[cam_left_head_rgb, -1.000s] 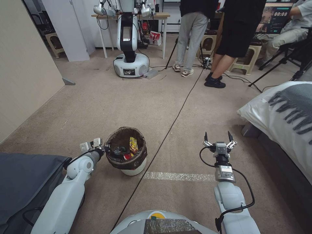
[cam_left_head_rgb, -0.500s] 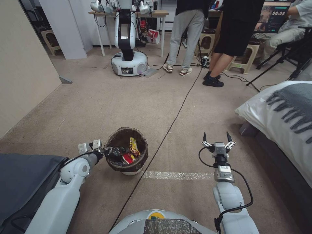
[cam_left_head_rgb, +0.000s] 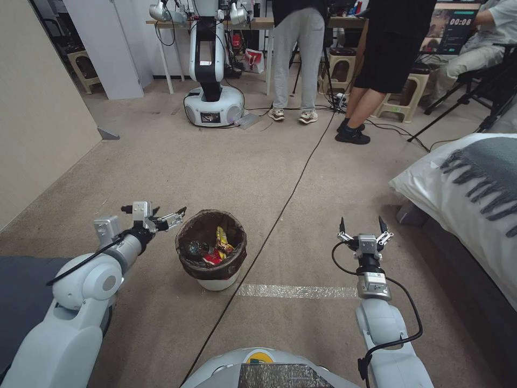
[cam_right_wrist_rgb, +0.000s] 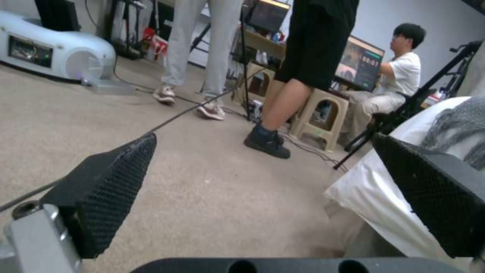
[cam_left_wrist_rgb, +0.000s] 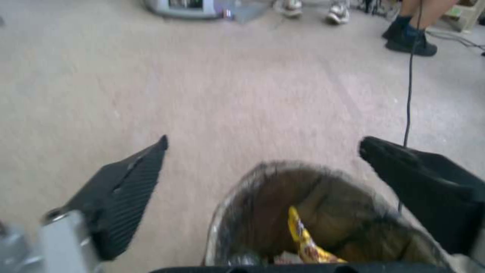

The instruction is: Pick up the trash bin, then pick up the garbage from the floor and place it into the trash bin.

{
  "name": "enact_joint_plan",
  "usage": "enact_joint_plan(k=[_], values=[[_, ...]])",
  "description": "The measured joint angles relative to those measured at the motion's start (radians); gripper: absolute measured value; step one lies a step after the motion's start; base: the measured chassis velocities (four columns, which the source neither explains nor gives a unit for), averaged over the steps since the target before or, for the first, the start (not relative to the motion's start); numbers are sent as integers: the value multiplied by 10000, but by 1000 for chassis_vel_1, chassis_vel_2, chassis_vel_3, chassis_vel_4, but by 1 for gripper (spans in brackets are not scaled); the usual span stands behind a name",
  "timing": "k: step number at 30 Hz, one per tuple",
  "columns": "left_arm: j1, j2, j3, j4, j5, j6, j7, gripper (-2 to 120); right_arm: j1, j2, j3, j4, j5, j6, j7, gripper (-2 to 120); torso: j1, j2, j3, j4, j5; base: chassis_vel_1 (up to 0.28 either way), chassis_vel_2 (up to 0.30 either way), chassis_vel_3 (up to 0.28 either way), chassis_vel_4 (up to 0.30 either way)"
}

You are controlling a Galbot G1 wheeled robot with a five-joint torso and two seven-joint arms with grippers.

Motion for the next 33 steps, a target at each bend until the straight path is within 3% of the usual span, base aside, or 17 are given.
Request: enact_joint_plan(k=[8,10,11,13,14,15,16,19,20,22,23,24,25,29,33], values=[[603,-278,-305,-909,1975,-255,193,100,-70,-22,89,136,436,-117,83,100,0,1,0,1,1,0,0,0,0],[1040,-660,-248,-1089,2684,-938,38,100,-193,32,95,343,800,-224,107,100,0,1,0,3,2,0,0,0,0],[1040,-660,-248,-1089,2684,-938,38,100,-193,32,95,343,800,-224,107,100,0,1,0,3,2,0,0,0,0],[1626,-1158,-104,-1093,3374,-1754,-303,100,-481,164,195,698,1211,-324,143,100,-1,1,-1,5,1,0,0,0,0],[2163,-1547,-40,-796,4041,-3028,-581,100,-776,305,304,975,1343,-351,144,100,-1,2,-1,-1,1,0,0,0,0],[2413,-1681,-73,-575,4185,-3498,-765,100,-893,367,318,1075,1367,-359,144,100,-1,2,-2,-6,2,0,0,0,0],[2413,-1681,-73,-575,4185,-3498,-765,100,-893,367,318,1075,1367,-359,144,100,-1,2,-2,-6,2,0,0,0,0],[3254,-1965,-365,303,4442,-4907,-1046,100,-1162,483,255,1266,1397,-368,142,100,-1,2,-1,4,2,0,0,0,0],[3254,-1965,-365,303,4442,-4907,-1046,100,-1162,483,255,1266,1397,-368,142,100,-1,2,-1,4,2,0,0,0,0],[3920,-2079,-405,1469,5040,-6645,-1156,100,-1420,597,156,1391,1377,-322,129,100,-1,2,-1,5,-2,0,0,0,0],[3920,-2079,-405,1469,5040,-6645,-1156,100,-1420,597,156,1391,1377,-322,129,100,-1,2,-1,5,-2,0,0,0,0],[4186,-2123,-291,1873,5198,-7417,-1276,100,-1527,652,119,1415,1323,-272,126,100,-1,2,-1,-2,0,0,0,0,0],[4186,-2123,-291,1873,5198,-7417,-1276,100,-1527,652,119,1415,1323,-272,126,100,-1,2,-1,-2,0,0,0,0,0],[4875,-2399,3,2543,5588,-8936,-1774,100,-1954,959,-2,1497,1341,-16,169,100,-1,3,-1,4,0,0,0,0,0],[5105,-2430,107,2794,5785,-9455,-2038,100,-2279,1105,-132,1500,1287,229,172,100,-1,3,-1,-1,0,0,0,0,0]])
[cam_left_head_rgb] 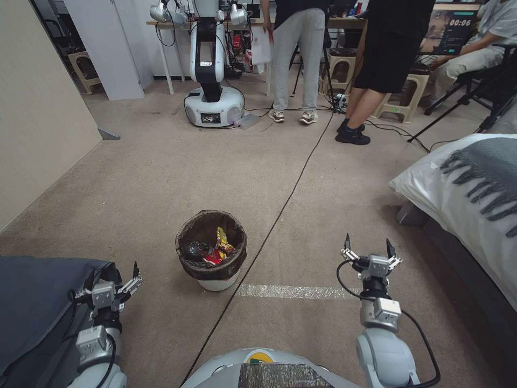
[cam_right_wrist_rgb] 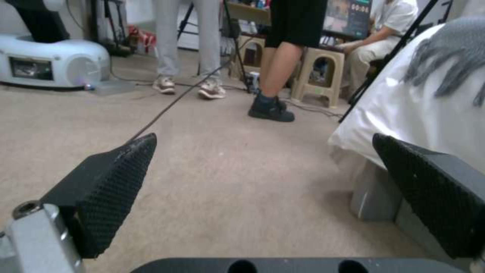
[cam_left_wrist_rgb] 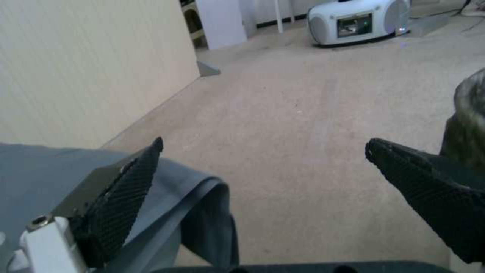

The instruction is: Pick up the trash bin, then pick up the garbage from the floor and place it into the trash bin.

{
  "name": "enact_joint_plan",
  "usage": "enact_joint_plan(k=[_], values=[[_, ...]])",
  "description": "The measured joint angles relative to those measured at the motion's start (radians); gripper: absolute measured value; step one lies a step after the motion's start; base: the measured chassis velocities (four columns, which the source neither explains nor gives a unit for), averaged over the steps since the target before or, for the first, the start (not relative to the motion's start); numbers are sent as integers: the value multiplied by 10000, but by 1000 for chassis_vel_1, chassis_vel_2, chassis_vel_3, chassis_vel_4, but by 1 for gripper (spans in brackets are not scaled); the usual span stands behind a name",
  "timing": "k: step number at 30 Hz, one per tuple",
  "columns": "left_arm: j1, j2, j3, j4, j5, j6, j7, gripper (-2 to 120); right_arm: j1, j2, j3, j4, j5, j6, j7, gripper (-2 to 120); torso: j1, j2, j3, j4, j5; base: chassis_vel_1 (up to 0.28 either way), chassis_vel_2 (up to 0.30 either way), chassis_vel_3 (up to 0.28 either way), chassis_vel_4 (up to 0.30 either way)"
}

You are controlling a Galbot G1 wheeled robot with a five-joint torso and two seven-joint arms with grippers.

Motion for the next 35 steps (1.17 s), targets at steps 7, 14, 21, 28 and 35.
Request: enact_joint_plan(k=[7,14,21,28,35], values=[[139,118,-70,219,177,-406,-44,100,-477,217,-227,122,-230,326,19,100,0,0,0,1,-1,0,0,0,0],[13,50,-53,145,215,-415,-5,100,-451,195,-235,220,-389,405,18,100,0,0,0,2,0,0,0,0,0],[-27,38,-64,86,227,-366,35,100,-420,158,-201,250,-434,413,20,100,0,0,1,2,0,0,0,0,0],[-33,40,-69,75,223,-337,40,100,-414,155,-196,251,-436,414,19,100,0,0,1,2,0,0,0,0,0],[-38,43,-70,66,214,-323,44,100,-410,151,-191,250,-436,413,17,100,0,0,1,2,0,0,0,0,0]])
